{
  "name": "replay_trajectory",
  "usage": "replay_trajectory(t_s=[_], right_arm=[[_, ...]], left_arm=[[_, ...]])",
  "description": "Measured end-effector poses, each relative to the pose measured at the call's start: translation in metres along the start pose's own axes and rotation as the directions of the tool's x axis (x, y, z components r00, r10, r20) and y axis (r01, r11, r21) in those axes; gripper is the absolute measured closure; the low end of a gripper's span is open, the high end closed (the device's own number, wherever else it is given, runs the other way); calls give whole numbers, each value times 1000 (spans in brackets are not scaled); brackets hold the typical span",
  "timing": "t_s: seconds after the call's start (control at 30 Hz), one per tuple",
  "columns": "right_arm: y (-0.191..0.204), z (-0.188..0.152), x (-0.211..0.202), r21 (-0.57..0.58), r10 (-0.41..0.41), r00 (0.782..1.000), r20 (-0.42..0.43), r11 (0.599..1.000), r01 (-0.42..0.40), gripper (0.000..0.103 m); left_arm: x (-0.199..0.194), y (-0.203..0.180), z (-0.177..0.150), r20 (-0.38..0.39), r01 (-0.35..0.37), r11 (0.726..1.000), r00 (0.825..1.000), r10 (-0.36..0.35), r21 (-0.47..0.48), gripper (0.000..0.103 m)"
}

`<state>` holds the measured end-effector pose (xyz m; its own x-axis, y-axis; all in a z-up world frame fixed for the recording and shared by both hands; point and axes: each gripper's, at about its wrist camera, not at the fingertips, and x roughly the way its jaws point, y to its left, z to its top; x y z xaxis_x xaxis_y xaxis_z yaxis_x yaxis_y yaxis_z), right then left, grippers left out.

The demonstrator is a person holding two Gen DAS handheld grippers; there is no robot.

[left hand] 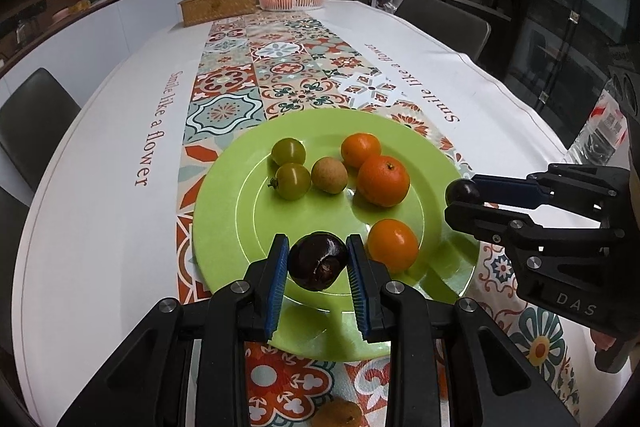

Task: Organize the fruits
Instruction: 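Carry both plums onto the green plate and open both grippers, then withdraw both grippers from the plate toward the last two fruits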

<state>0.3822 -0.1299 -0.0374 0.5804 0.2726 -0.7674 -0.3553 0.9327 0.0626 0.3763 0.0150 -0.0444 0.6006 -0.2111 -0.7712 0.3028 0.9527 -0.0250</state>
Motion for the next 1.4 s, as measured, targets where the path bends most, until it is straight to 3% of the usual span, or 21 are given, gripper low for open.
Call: replay_trajectory(t_s=[0.1, 0.17, 0.53, 0.7, 0.97, 1.13, 1.4], right_arm=[[-1, 0, -1, 8, 8, 1000, -1, 1000, -8, 71], [0, 0, -4, 4, -7, 1000, 7, 1000, 7, 65], [13, -7, -46, -30, -30, 996, 87, 999, 32, 58], [19, -13, -70, -23, -18, 992, 122, 999, 21, 54], [34, -24, -108, -45, -17, 983, 180, 999, 25, 52], [42, -33, -126, -43, -29, 977, 213, 998, 39, 44], [56, -46, -142, 6, -53, 971, 232, 999, 53, 42]], left_arm=[[-6, -1, -1, 23, -19, 1000, 1000, 19, 9, 60], [-13, -1, -1, 36, -28, 1000, 999, 28, 3, 60], [-68, -8, -7, 100, -87, 996, 991, 90, -34, 52], [-98, -12, -12, 139, -61, 996, 988, 69, -63, 46], [-138, -25, -24, 190, -139, 990, 971, 141, -27, 37], [-155, -26, -34, 208, -140, 990, 968, 143, -27, 32], [-174, -23, -54, 238, -136, 991, 962, 137, -19, 26]])
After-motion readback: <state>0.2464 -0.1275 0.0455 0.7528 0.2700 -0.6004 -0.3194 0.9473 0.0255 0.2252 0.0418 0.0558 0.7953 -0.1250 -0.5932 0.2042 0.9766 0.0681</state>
